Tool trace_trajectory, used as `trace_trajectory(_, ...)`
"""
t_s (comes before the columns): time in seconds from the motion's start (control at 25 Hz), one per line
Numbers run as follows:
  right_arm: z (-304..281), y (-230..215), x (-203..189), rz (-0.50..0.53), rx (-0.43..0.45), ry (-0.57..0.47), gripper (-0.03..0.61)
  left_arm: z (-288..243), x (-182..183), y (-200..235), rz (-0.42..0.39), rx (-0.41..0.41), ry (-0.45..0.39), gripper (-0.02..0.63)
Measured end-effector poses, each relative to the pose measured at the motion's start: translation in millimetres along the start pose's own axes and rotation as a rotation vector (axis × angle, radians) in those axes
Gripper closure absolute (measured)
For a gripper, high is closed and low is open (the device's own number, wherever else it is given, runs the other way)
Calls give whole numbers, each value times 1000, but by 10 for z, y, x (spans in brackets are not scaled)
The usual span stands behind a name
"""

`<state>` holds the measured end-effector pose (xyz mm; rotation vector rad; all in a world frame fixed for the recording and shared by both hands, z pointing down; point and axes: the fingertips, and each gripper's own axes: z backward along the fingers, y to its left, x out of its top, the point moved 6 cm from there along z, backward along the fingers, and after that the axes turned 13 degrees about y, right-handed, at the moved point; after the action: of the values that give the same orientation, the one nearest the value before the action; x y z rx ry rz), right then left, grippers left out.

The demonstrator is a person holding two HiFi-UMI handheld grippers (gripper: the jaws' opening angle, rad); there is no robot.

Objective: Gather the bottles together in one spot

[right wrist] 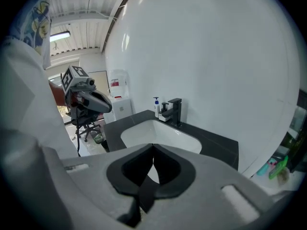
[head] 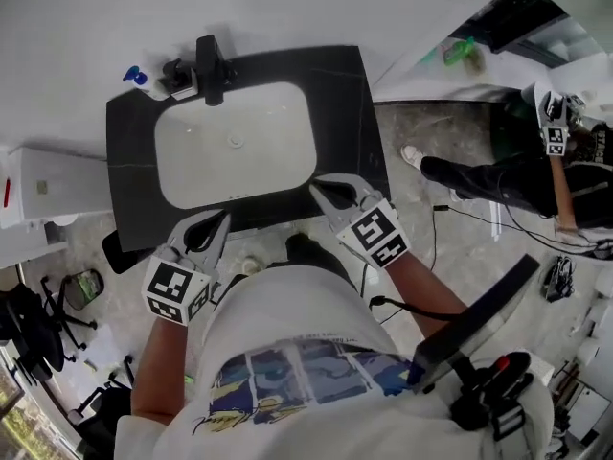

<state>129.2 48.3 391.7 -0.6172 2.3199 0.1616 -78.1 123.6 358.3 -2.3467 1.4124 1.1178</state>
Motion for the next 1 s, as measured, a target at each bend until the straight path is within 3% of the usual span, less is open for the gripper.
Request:
trace_trajectory(0.12, 48, 190, 30, -4, -35, -1, 574, 120, -115, -15, -29, -17, -8, 612)
trace_trajectory(0.6, 268, 1327, 112, 51, -72, -20, 575, 717, -619, -247, -13, -74, -51, 612)
trace_trajectory(1.0, 373, 1922, 62, 55, -99, -38, 575, 1095, -918, -334, -22, -52, -76, 612)
